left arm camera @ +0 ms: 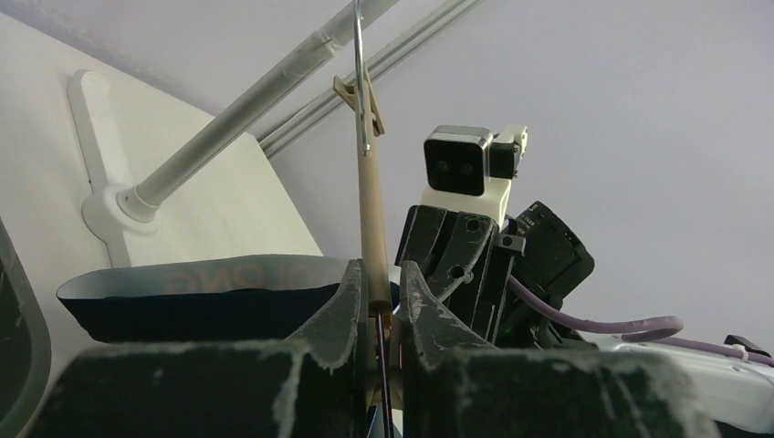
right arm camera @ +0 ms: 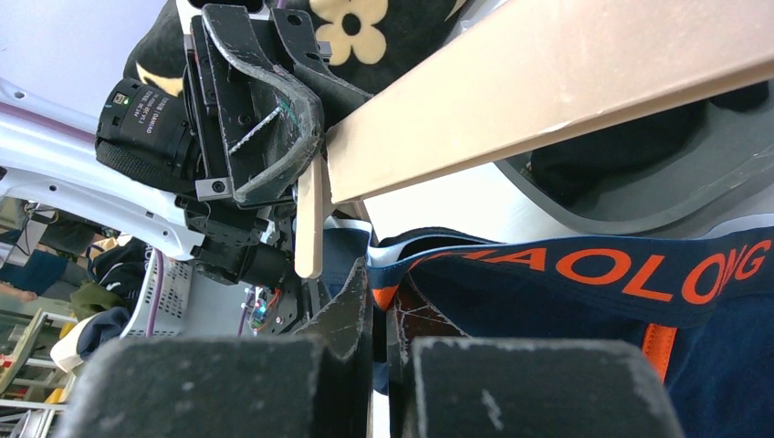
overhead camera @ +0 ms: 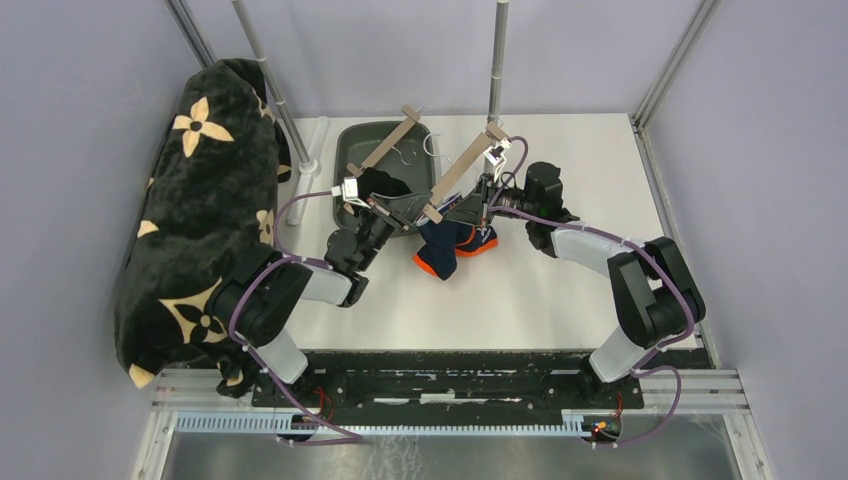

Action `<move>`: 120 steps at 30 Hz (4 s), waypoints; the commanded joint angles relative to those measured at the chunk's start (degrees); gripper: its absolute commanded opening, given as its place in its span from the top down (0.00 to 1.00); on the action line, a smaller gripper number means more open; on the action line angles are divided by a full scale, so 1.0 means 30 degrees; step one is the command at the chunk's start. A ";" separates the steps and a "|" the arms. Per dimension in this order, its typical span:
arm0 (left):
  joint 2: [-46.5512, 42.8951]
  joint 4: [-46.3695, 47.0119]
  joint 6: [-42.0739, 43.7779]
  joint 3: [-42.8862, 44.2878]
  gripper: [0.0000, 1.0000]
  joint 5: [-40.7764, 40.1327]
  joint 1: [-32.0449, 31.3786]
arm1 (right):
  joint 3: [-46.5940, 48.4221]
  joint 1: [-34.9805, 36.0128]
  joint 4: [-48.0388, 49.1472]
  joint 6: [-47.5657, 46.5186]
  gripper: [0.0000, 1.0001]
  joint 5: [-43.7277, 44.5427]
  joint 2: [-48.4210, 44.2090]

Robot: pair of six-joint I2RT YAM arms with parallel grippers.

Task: Clip the underwear to the hanger
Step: Clamp the underwear onto the hanger.

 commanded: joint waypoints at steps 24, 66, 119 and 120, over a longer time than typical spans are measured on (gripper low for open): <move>0.0431 0.3576 0.1206 0.0724 0.97 0.1317 0.0042 | 0.1076 -0.0081 -0.0125 -0.0394 0.99 -0.0531 -0.1035; -0.0422 0.2183 0.3008 0.0090 0.97 0.1882 0.0166 | 0.1200 -0.0079 -0.1563 -0.1223 0.99 -0.0318 -0.1374; 0.1539 0.3831 0.3095 -0.2223 0.60 0.1925 0.0129 | 0.0656 0.0052 -0.3995 -0.2449 0.99 -0.0141 0.0075; 0.1562 0.3821 0.3055 -0.2415 0.60 0.1874 0.0103 | 0.0486 0.0059 -0.3997 -0.2428 0.99 -0.0079 0.0127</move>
